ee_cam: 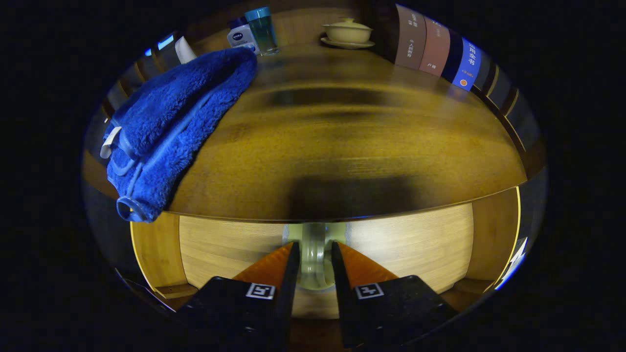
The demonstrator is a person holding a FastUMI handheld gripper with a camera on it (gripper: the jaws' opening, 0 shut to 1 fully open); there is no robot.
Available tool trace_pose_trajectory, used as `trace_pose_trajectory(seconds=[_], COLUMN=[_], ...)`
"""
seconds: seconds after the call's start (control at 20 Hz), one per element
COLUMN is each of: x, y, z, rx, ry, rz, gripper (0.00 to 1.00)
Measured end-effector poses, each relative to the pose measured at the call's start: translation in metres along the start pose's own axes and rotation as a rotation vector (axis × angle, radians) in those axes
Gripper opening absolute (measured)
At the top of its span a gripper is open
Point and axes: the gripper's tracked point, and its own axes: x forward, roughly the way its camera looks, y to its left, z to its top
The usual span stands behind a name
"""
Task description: Pull open the drawer, take out the items inside it, and place them on the countertop above the cabinet.
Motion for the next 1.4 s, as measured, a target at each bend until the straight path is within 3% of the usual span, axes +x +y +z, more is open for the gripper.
trace_pose_trajectory(seconds=[0.15,0.45,0.9,1.15,1.4], x=[-0.002,-0.017,-0.102,-0.143,-0.152], y=[-0.003,-0.003,-0.002,0.006,0.01], z=[0.007,-0.003,-0.012,0.034,0.095], rx=[-0.022,0.001,0.004,-0.001,0.009], ry=[-0.029,-0.055,-0.231,-0.36,-0.424], rz=[-0.012,0.026,0.079,0.116,0.124], gripper=[0.21,0.21,0.21,0.21,0.21])
